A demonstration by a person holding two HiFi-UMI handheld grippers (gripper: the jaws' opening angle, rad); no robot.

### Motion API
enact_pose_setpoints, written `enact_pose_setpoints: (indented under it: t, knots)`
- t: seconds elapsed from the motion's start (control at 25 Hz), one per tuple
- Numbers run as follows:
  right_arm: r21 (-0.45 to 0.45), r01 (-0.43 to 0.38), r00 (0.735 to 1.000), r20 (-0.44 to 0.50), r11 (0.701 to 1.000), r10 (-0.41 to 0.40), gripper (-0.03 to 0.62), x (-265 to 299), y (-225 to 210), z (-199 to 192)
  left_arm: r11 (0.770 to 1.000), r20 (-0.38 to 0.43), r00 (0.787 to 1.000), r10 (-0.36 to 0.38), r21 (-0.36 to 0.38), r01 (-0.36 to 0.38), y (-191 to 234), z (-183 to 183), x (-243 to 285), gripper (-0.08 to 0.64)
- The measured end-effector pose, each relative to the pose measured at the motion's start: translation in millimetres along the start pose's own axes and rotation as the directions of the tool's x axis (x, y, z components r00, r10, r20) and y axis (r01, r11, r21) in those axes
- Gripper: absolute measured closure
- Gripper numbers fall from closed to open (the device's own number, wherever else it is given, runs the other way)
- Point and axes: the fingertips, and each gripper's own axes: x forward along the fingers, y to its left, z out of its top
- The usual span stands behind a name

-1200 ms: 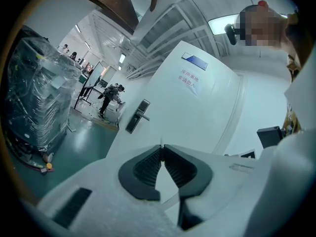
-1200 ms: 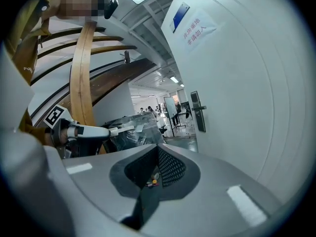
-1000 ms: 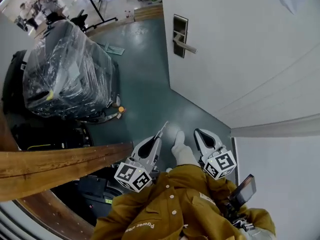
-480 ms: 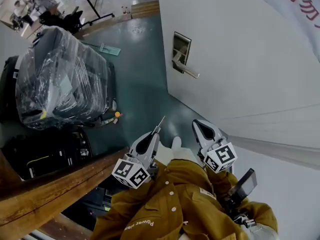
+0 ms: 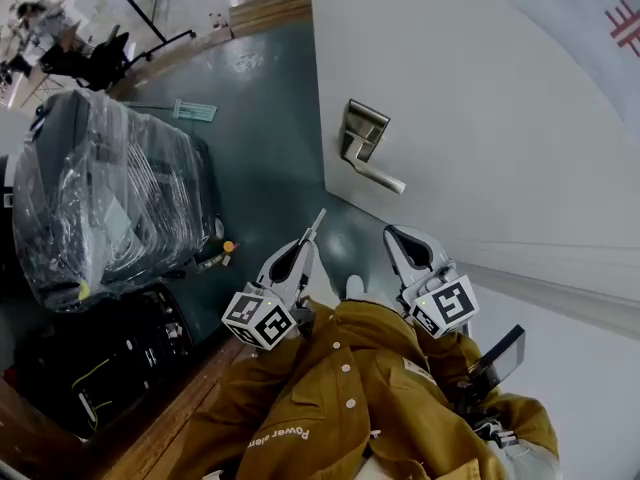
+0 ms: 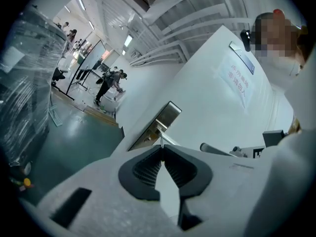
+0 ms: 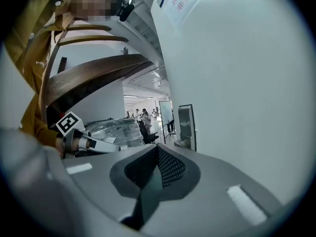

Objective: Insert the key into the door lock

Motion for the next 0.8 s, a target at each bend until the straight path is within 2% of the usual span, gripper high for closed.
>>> enact_pose_setpoints:
  t: [0.16,0.28,0.4,0.52,0.6,0.8]
  knots:
    - [-0.043,0.073,0.997,0.005,0.996,-0.073,0.586,26.7,-18.5,19.7,0.994,-0.067,0.996,-0.064,-0.094,0.058,24.6,7.1,34.5,0.535]
    - [-0.066,0.121,0.993,0.014,0.99,-0.12,0.586,35.9,-28.3,31.4,0.978,-0.095,0.99,-0.107,-0.191,0.087,35.1,4.9,60.3,0.535]
    - [-0.072,0.132,0.991,0.0,0.989,-0.133,0.586,40.5,-33.3,34.3,0.944,-0.097,0.988,-0.122,-0.318,0.086,44.1,-3.4,83.2,0.535]
    - [-0.127,0.152,0.988,0.004,0.98,-0.153,0.586,44.6,-44.6,39.8,0.904,-0.09,0.988,-0.123,-0.422,0.074,51.5,-11.6,103.7,0.535]
    - [-0.176,0.149,0.989,0.038,0.973,-0.145,0.586,46.9,-53.7,47.3,0.879,-0.079,0.99,-0.114,-0.473,0.063,54.1,-14.5,114.4,0.535]
    - [-0.204,0.112,0.994,0.017,0.972,-0.111,0.586,46.3,-69.4,45.0,0.819,-0.048,0.993,-0.11,-0.57,0.063,53.5,-21.6,135.2,0.535]
